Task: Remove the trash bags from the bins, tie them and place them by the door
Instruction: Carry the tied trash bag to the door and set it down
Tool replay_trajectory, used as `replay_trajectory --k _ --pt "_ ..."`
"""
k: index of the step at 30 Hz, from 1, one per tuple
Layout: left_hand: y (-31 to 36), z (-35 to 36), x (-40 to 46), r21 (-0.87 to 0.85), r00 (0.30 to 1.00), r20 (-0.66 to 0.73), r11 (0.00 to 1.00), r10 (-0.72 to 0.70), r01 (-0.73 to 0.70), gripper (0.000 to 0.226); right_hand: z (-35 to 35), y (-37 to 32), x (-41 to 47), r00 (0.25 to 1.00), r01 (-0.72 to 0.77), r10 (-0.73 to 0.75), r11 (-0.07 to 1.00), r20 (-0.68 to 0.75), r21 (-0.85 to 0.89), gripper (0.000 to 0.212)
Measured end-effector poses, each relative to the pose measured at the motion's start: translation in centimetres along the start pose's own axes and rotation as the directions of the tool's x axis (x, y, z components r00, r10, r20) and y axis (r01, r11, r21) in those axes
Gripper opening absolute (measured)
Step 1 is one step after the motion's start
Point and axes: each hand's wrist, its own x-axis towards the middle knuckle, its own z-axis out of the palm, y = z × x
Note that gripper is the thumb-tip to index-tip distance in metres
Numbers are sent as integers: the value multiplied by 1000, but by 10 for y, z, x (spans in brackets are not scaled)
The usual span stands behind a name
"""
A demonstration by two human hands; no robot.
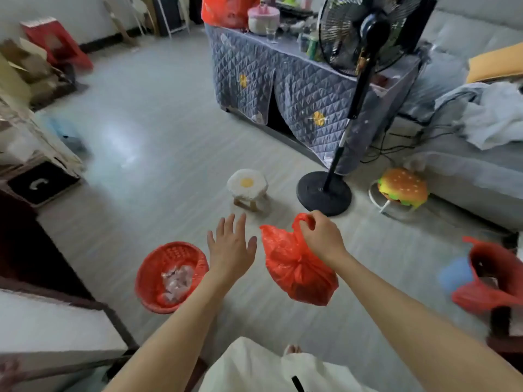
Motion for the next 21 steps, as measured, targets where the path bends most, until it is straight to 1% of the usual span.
replay_trajectory --k 2,3,6,8,11,12,13,15,17,21 --pt "-12 -16 52 -31 995 -25 995 -92 91 60 11 -28 70 998 46 -46 999 49 -17 26" --pt "-16 -21 64 -33 994 -41 994 -105 104 60 14 -36 87 996 67 -66 998 56 -15 28" --pt "-56 -34 130 -56 973 -45 973 -226 223 60 45 -78 170 988 102 -100 995 116 -14 30" --pt "-84 -41 177 -52 957 -41 957 -288 286 60 70 -103 224 985 116 -117 993 128 9 28" --pt "-121 -58 248 -64 945 -48 945 -323 320 60 100 -142 295 983 123 -126 992 135 31 28" --pt "-144 -70 289 -82 938 -51 937 -343 338 60 120 -167 335 983 110 -115 993 141 36 28" --pt "-153 -78 308 -87 934 -61 934 -352 347 60 127 -179 352 984 95 -99 995 148 30 28" --pt "-188 -107 372 -90 927 -71 928 -368 362 60 153 -225 414 982 73 -76 997 172 23 27" --pt "-214 -137 426 -86 922 -90 925 -377 370 60 175 -271 469 979 87 -87 996 184 12 26" --pt "-257 -177 509 -63 915 -102 921 -390 386 61 211 -343 548 966 146 -143 989 216 4 24"
